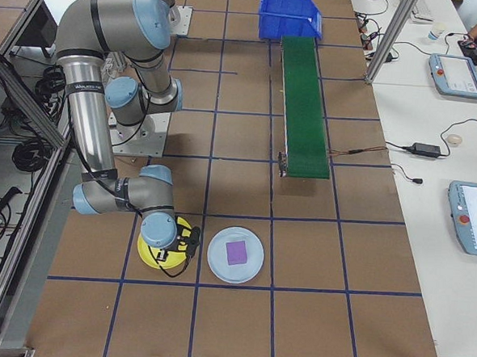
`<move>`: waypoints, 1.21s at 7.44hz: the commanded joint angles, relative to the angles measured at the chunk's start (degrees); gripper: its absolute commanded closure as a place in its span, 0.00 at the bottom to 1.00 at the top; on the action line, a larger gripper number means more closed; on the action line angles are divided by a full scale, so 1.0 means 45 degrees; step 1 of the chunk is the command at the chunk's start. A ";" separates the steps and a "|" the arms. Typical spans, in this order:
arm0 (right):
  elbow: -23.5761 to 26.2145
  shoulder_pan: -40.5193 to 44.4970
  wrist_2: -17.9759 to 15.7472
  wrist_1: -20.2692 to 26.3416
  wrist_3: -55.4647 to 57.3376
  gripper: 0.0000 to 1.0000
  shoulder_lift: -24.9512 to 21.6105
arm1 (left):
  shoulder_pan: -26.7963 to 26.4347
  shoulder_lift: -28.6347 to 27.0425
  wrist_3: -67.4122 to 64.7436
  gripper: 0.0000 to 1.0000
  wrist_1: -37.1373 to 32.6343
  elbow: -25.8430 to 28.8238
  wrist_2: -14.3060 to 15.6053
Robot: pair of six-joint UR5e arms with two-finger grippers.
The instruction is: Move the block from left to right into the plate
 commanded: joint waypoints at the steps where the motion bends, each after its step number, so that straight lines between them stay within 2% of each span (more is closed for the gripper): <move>1: 0.0155 -0.0193 0.0786 -0.0219 -0.0066 0.11 0.0215 | 0.0006 -0.0019 0.0000 0.00 0.0000 -0.0014 -0.0007; 3: 0.0019 -0.0193 0.0851 -0.0142 -0.0085 0.00 0.0159 | 0.0006 0.0001 0.0000 0.00 -0.0019 0.0006 0.0012; 4: -0.0194 -0.0193 0.0851 0.0091 -0.0066 0.00 -0.0074 | 0.0006 0.0001 0.0000 0.00 0.0000 0.0006 0.0012; 5: -0.0680 -0.0096 0.0870 0.0847 -0.0047 0.00 -0.0347 | 0.0006 0.0001 0.0000 0.00 0.0000 0.0006 0.0012; 6: -0.1458 0.0117 0.1373 0.1821 0.0011 0.00 -0.0717 | 0.0006 0.0001 0.0000 0.00 0.0019 0.0006 0.0012; 7: -0.2142 0.0951 0.1456 0.2527 0.0128 0.00 -0.1359 | 0.0006 -0.0019 0.0000 0.00 0.0019 0.0006 0.0012; 9: -0.2966 0.2729 0.1360 0.2749 0.1062 0.00 -0.2786 | -0.0013 -0.0019 0.0000 0.00 0.0019 0.0006 0.0012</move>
